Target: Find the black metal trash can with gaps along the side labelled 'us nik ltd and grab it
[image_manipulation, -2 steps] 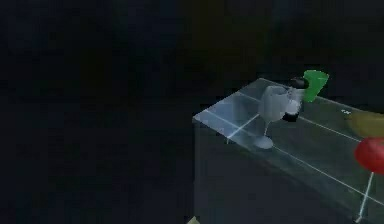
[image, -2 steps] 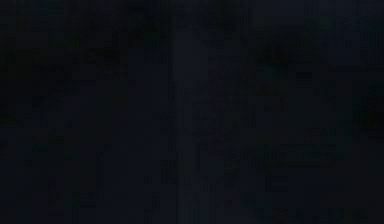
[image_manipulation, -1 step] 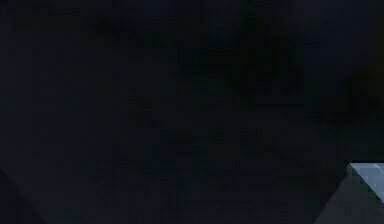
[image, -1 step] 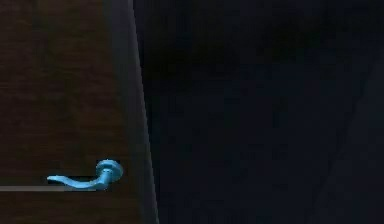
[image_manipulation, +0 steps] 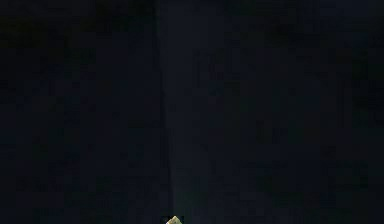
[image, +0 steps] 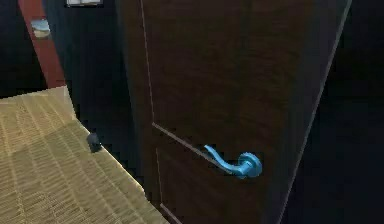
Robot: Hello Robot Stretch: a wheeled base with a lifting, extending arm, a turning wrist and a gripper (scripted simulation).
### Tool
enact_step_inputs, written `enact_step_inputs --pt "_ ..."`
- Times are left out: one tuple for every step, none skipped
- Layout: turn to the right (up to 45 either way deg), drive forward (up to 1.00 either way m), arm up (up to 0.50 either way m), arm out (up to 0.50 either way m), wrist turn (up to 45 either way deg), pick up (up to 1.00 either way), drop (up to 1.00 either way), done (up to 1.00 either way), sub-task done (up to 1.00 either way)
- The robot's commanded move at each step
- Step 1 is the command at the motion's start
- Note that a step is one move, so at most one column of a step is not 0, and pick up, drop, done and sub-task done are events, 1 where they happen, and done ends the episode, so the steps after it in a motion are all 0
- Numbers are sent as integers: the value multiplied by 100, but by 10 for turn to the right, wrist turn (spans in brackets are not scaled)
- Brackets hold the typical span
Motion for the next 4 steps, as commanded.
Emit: enact_step_inputs --pt "-390 0 0 0 0 0 0 0 0" --pt "0 100 0 0 0 0 0 0 0" --pt "0 50 0 0 0 0 0 0 0" --pt "-450 0 0 0 0 0 0 0 0"
